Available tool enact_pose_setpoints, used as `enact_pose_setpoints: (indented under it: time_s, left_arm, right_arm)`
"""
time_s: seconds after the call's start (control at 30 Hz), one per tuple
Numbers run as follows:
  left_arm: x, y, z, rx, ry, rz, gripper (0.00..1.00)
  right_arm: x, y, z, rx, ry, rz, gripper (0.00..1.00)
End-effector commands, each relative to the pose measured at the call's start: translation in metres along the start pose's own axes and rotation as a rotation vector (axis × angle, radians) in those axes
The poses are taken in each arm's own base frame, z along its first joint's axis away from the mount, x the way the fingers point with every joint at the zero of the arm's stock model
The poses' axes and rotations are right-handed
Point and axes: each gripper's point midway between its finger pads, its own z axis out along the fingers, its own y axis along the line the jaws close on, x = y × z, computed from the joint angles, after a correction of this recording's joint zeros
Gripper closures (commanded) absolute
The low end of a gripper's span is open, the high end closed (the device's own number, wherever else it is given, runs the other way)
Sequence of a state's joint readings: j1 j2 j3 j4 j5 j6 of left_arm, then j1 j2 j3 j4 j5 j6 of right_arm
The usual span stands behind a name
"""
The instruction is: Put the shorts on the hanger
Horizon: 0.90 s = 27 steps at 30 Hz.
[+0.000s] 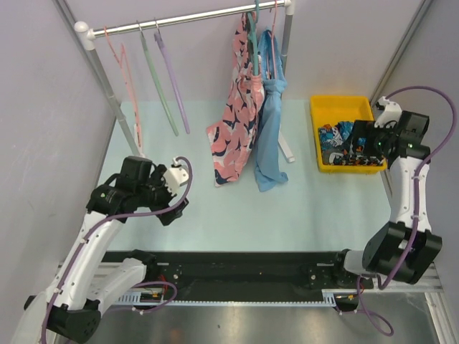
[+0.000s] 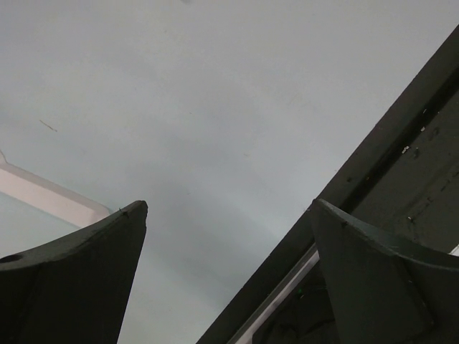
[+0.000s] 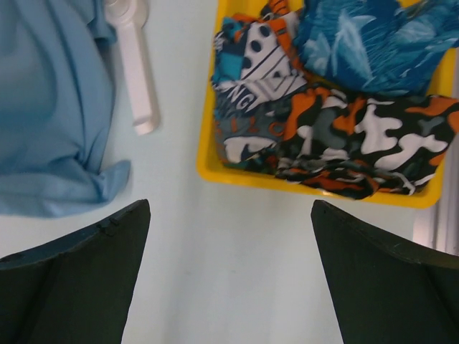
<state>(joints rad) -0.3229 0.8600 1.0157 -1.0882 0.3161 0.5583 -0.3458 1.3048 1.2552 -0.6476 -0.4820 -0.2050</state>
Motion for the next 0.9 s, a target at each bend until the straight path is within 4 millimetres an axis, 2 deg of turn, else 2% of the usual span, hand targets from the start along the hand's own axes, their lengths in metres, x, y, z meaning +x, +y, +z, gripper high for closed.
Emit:
enact_pose_setpoints:
  time_s: [0.0,0.07,0.1,0.13,0.2,0.27,0.3,0.33,0.37,0.43,0.5,0.53,0.57,0.6,0.67,0.7,0.87]
  left_arm:
    - [-0.002,-0.008,0.005,0.043,-0.009,0.005,0.0]
    - [0.0,-0.009,0.007,0.048,-0.001,0.003,0.0]
    - [0.001,-0.009,0.008,0.05,0.003,0.003,0.0]
    - [0.003,-0.01,0.009,0.053,0.012,0.002,0.0]
    - [0.006,-0.011,0.011,0.061,0.021,0.003,0.0]
    - [0.012,-0.014,0.013,0.074,0.041,0.004,0.0]
    - [0.015,-0.015,0.014,0.079,0.054,0.003,0.0]
    - [0.017,-0.015,0.015,0.081,0.064,0.004,0.0]
    - [0.019,-0.016,0.017,0.083,0.075,0.004,0.0]
    - [0.024,-0.016,0.018,0.089,0.095,-0.001,0.0]
    - [0.026,-0.018,0.019,0.101,0.114,-0.001,0.0]
    - [0.029,-0.015,0.019,0.092,0.135,0.003,0.0]
    - [0.029,-0.012,0.018,0.078,0.142,0.005,0.0]
    - [0.03,-0.011,0.019,0.073,0.151,0.006,0.0]
    - [0.033,-0.012,0.02,0.081,0.165,0.005,0.0]
    - [0.034,-0.013,0.022,0.089,0.172,0.002,0.0]
    - [0.04,-0.016,0.03,0.112,0.191,-0.021,0.0]
  right_arm:
    - [-0.041,-0.037,0.016,0.072,-0.115,-0.016,0.0]
    - [-0.045,-0.047,0.024,0.09,-0.124,-0.02,0.0]
    - [-0.054,-0.053,0.027,0.107,-0.152,-0.036,0.0]
    - [-0.052,-0.061,0.038,0.114,-0.142,-0.026,0.0]
    - [-0.064,-0.073,0.048,0.144,-0.182,-0.036,0.0]
    - [-0.062,-0.089,0.066,0.177,-0.172,-0.015,0.0]
    - [-0.074,-0.096,0.069,0.197,-0.202,-0.027,0.0]
    - [-0.067,-0.104,0.084,0.203,-0.18,-0.015,0.0]
    - [-0.068,-0.11,0.09,0.213,-0.182,-0.008,0.0]
    - [-0.083,-0.119,0.1,0.223,-0.203,-0.018,0.0]
    - [-0.07,-0.129,0.128,0.215,-0.143,0.009,0.0]
    - [-0.088,-0.133,0.13,0.22,-0.164,0.001,0.0]
    - [-0.073,-0.14,0.152,0.211,-0.113,0.026,0.0]
    - [-0.067,-0.139,0.161,0.201,-0.085,0.044,0.0]
    - [-0.073,-0.142,0.174,0.195,-0.088,0.041,0.0]
    - [-0.066,-0.14,0.187,0.192,-0.072,0.032,0.0]
    - [-0.046,-0.131,0.22,0.205,-0.022,-0.018,0.01]
